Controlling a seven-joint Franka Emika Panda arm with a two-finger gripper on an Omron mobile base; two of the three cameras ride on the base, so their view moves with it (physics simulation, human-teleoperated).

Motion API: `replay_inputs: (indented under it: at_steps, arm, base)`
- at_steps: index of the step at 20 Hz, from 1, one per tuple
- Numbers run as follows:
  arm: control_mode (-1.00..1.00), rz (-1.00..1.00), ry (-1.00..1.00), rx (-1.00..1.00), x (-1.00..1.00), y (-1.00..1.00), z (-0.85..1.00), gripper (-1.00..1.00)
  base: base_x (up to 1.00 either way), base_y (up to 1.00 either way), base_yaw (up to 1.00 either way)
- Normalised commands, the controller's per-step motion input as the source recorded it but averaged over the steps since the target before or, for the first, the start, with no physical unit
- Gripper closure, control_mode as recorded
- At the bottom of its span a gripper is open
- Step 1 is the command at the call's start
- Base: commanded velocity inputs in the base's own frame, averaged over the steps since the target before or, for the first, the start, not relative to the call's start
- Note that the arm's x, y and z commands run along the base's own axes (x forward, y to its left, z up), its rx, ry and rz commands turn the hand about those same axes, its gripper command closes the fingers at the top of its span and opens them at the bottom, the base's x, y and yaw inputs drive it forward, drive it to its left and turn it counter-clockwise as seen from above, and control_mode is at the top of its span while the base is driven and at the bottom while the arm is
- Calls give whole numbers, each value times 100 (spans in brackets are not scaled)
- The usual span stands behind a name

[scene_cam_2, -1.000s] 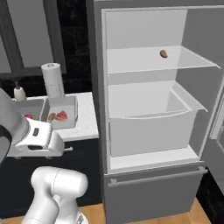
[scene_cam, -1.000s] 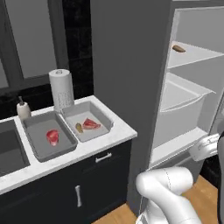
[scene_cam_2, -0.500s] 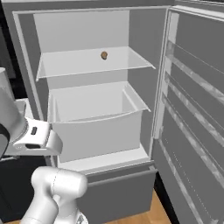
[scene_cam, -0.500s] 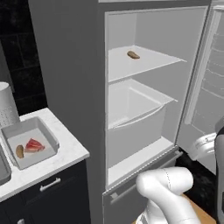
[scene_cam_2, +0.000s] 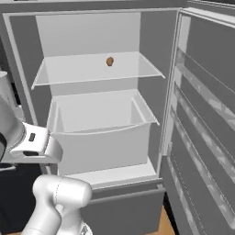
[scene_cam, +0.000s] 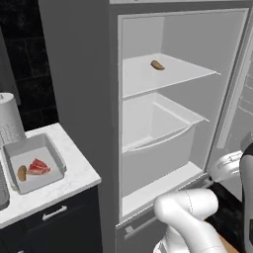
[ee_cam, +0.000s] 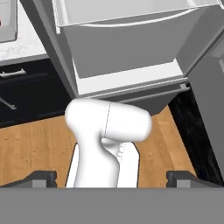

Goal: Place one sweet potato and one steak in each tupperware on the nearby counter, to pack two identical lunches.

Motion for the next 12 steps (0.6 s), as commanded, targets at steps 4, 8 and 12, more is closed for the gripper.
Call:
replay_inputs:
  at_steps: [4, 8, 12]
  arm:
    - [100, 0, 0, 0, 0, 0, 0, -100]
    - [100, 0, 0, 0, 0, 0, 0, -100]
    - [100, 0, 0, 0, 0, 0, 0, -100]
  base:
    - [41, -41, 6]
    - [79, -20, 1]
    - [90, -9, 3]
